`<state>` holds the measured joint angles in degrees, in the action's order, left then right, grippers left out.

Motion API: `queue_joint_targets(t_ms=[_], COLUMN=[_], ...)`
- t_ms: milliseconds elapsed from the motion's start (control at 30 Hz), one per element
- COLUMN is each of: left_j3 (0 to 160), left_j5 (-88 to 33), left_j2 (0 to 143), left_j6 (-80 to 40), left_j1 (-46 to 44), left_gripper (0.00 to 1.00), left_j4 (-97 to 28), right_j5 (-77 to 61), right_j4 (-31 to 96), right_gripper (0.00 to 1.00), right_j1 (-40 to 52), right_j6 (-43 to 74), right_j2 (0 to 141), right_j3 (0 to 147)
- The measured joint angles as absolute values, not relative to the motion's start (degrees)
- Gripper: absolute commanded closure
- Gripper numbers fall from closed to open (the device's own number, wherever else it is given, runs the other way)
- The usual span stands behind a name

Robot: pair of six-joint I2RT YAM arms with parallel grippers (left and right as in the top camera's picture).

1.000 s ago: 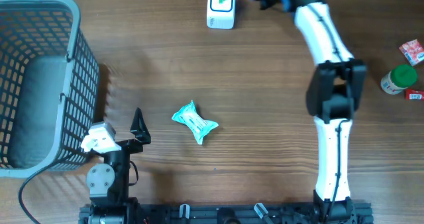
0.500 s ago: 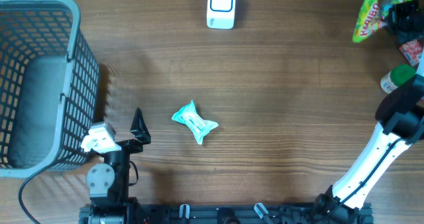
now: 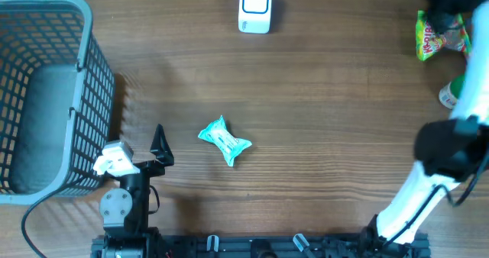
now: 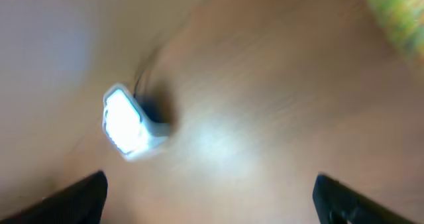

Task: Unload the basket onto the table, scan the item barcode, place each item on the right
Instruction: 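Carry the Haribo bag to the right edge and release it, then lower the right gripper onto the mint-green wipes pack and grasp it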

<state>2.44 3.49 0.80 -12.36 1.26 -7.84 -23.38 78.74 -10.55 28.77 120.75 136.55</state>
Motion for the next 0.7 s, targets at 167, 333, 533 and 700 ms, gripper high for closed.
queue_joint_targets(t_ms=[167,333,533,700], left_j3=[2.4,2.4,2.4,2.4], left_j5=[3.5,3.5,3.5,3.5], left_j2=[0.8,0.8,0.8,0.8], left_j6=[-12.4,-12.4,-12.4,-12.4], left_j1=[1.3,1.3,1.3,1.3], left_gripper=[0.0,0.0,0.0,0.0], left_j4=[-7.8,-7.9,-7.8,-7.8], right_j5=[-24.0,-29.1,-35.9,-39.7], right_j4=[88.9,86.2,68.3,60.6], right_gripper=[0.0,0.04,0.11,0.11], right_j1=[10.0,24.9,31.9,33.1], right_j6=[13.6,-2.4,-7.4,-8.9], right_j2=[121.7,122.7,122.8,122.8], right_j3=[133.4,121.1,101.8,94.0])
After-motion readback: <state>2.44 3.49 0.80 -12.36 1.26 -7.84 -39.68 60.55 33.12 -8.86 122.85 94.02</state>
